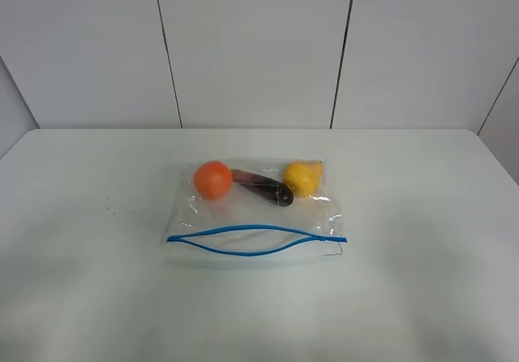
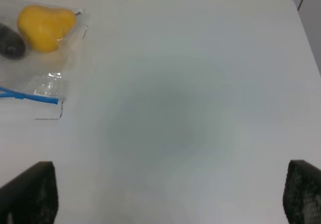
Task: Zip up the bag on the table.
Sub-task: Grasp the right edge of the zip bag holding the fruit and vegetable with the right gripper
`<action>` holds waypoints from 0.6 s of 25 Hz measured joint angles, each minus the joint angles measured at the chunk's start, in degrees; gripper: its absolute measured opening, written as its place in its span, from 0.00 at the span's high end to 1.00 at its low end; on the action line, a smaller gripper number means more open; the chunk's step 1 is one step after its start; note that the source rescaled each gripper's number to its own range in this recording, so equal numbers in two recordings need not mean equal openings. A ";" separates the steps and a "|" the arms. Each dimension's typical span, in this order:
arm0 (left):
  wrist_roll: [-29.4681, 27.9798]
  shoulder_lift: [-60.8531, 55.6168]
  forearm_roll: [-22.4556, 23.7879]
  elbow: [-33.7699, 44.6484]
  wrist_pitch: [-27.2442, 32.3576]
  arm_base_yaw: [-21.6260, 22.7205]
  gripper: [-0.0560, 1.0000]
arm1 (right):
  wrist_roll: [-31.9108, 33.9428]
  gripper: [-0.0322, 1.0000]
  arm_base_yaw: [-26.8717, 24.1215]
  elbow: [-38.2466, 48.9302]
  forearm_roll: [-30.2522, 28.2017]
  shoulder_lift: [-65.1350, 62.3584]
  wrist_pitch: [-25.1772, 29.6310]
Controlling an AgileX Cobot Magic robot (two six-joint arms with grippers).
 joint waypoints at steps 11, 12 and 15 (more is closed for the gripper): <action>0.00 0.00 0.00 0.00 0.00 0.00 0.01 | -0.32 0.00 0.00 -0.19 0.00 0.96 0.17; 0.00 0.00 0.00 0.00 0.00 0.00 0.01 | -0.37 0.00 0.00 -0.91 0.37 2.48 0.82; 0.00 0.00 0.00 0.00 0.00 0.00 0.01 | -0.37 0.00 0.00 -5.04 2.31 12.19 3.49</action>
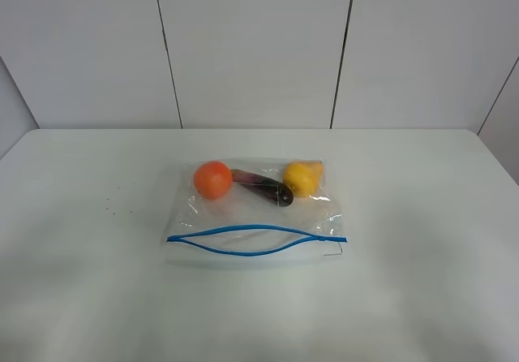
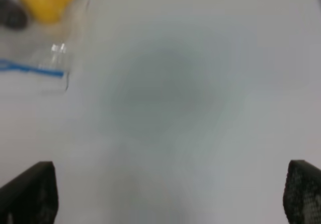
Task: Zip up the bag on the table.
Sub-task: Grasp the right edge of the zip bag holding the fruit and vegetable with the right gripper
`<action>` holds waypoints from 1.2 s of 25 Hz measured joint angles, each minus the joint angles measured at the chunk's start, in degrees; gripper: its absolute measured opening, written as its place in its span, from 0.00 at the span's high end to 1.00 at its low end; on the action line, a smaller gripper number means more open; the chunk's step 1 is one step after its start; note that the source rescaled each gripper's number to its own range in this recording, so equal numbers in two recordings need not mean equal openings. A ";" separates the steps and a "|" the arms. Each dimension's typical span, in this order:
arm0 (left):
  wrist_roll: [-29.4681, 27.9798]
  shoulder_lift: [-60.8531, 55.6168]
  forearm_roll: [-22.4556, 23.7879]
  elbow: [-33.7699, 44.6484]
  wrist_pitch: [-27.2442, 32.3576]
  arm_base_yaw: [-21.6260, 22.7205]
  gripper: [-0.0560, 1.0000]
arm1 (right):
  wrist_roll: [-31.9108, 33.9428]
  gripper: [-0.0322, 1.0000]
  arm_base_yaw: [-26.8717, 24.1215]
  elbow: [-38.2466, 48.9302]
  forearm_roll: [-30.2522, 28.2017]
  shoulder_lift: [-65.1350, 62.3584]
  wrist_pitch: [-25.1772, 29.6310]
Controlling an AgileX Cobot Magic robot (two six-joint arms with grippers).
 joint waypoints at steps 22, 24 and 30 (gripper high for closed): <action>0.00 0.00 0.00 0.00 -0.01 0.00 0.01 | -13.02 0.00 0.00 -17.24 21.34 73.46 -14.11; 0.00 0.00 0.00 0.00 -0.01 0.00 0.01 | -18.26 0.00 0.00 -17.31 26.38 78.32 -16.14; 0.00 0.00 0.00 0.00 -0.06 0.00 0.01 | -31.02 0.01 -1.95 -20.48 38.83 88.71 -17.82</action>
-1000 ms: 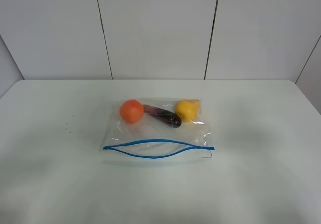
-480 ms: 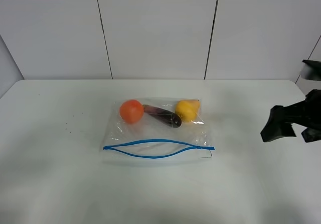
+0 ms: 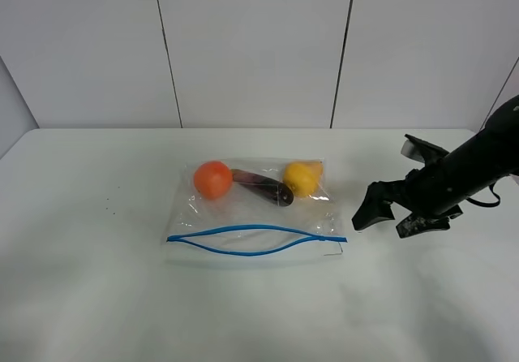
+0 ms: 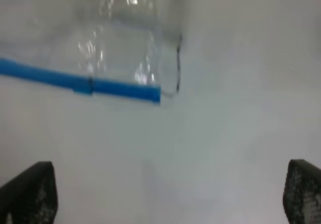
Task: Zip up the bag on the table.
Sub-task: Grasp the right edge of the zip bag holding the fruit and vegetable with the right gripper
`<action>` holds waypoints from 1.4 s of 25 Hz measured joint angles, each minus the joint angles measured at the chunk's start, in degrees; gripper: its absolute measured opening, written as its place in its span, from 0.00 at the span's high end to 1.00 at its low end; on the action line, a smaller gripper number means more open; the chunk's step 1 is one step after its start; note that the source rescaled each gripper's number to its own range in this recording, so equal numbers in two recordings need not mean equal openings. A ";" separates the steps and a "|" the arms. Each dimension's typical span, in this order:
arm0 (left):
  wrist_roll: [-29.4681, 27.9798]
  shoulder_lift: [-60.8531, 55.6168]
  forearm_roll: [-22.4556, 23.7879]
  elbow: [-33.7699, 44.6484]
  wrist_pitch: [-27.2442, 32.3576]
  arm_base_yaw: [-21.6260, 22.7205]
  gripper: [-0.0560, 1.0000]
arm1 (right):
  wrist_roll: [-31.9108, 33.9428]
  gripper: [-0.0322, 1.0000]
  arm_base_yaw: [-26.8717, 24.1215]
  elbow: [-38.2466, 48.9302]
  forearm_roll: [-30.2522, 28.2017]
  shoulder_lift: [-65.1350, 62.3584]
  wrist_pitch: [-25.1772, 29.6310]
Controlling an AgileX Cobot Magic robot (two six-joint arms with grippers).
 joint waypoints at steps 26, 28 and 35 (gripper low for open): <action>0.00 0.00 0.00 0.00 0.00 0.00 0.01 | -36.44 0.03 -4.75 -4.21 33.98 22.92 14.52; 0.00 0.00 0.00 0.00 0.00 0.00 0.01 | -36.81 0.08 -4.75 -4.23 34.36 23.44 15.06; 0.00 0.00 0.00 0.00 0.00 0.00 0.01 | -36.90 0.13 -4.75 -7.67 36.41 25.87 18.78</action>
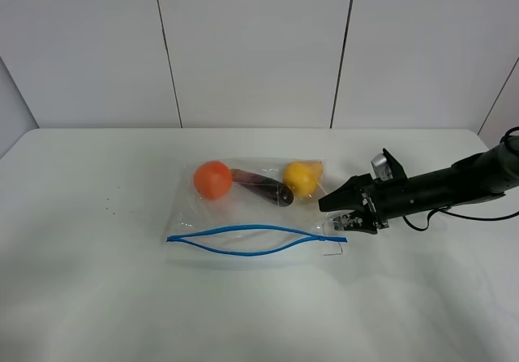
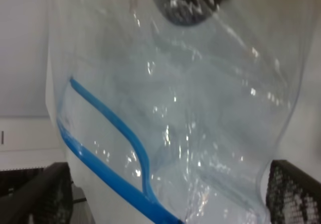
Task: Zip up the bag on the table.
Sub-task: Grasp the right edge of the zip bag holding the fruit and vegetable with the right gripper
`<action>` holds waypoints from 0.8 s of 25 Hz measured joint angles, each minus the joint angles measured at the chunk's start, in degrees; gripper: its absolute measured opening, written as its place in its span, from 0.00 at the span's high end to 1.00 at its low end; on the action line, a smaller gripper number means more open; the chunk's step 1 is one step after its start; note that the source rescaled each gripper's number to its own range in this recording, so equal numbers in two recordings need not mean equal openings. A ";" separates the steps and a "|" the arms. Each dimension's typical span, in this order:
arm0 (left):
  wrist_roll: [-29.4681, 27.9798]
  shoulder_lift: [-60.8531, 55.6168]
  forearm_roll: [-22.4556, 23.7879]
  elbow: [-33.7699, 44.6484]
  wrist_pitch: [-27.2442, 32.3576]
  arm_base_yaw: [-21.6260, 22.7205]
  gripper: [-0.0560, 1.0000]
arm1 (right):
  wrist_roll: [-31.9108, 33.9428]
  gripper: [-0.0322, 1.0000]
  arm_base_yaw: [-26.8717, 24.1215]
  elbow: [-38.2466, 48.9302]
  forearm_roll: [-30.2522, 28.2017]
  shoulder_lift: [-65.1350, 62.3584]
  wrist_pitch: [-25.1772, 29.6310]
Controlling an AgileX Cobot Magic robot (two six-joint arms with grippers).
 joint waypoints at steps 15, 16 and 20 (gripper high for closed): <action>0.00 0.00 0.00 0.00 0.00 0.00 0.01 | 1.69 0.15 0.00 -0.28 -2.54 0.93 0.54; 0.00 0.00 0.00 0.00 0.00 0.00 0.01 | 1.69 0.15 0.00 -0.28 -2.54 0.93 0.54; 0.00 0.00 0.00 0.00 0.00 0.00 0.01 | 1.69 0.20 0.00 -0.28 -2.54 0.98 0.54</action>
